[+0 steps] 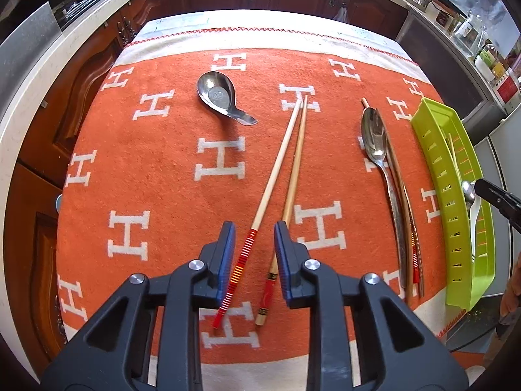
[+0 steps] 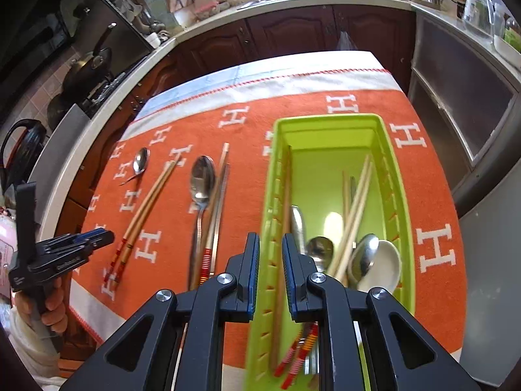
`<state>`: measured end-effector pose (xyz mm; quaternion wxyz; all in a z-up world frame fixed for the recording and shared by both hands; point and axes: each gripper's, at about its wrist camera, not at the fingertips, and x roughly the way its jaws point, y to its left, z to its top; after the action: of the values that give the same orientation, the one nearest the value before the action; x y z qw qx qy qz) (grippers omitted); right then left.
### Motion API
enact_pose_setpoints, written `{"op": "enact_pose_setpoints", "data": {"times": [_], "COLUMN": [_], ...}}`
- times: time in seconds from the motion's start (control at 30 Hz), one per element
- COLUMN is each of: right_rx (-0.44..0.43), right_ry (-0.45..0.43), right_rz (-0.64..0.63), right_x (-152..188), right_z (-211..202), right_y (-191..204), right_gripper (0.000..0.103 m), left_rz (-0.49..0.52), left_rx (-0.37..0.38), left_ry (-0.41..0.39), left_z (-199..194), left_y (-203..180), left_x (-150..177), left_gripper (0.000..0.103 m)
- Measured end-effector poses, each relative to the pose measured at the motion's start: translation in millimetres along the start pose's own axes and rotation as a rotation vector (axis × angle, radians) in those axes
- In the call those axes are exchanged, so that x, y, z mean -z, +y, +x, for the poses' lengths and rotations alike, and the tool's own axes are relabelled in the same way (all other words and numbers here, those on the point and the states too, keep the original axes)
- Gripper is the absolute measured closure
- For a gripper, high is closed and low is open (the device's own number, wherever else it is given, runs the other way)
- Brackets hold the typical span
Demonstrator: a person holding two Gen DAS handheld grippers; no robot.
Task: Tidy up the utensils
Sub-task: 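Grasp a red-striped chopstick with the left gripper while the right gripper grasps a wooden chopstick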
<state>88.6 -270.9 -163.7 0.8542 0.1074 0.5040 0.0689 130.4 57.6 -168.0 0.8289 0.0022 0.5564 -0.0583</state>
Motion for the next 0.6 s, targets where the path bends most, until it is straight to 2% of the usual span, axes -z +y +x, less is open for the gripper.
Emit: {"op": "enact_pose_setpoints", "data": {"times": [0.23,0.3,0.4,0.6], "right_rx": [-0.074,-0.100,-0.136,-0.179], "right_ry": [-0.011,-0.013,-0.013,0.013], "right_rz": [-0.050,-0.056,-0.058,-0.052], "right_x": [-2.9,-3.3,-2.9,1.1], "right_z": [-4.3,-0.9,8.6,42.3], "right_y": [55.3,73.9,98.1,141.0], "right_gripper": [0.089,0.086,0.080,0.079], "left_rz": [0.036,0.048,0.064,0.106], "left_rx": [0.031,0.047,0.075,0.104], "left_ry": [-0.006,-0.008,-0.008,0.006], "left_z": [-1.5,-1.4,-0.5,10.6], "left_y": [9.6,11.1,12.1,11.0], "left_x": [1.4,2.8,5.1,8.1], "left_gripper": [0.082,0.082,0.082,0.082]}}
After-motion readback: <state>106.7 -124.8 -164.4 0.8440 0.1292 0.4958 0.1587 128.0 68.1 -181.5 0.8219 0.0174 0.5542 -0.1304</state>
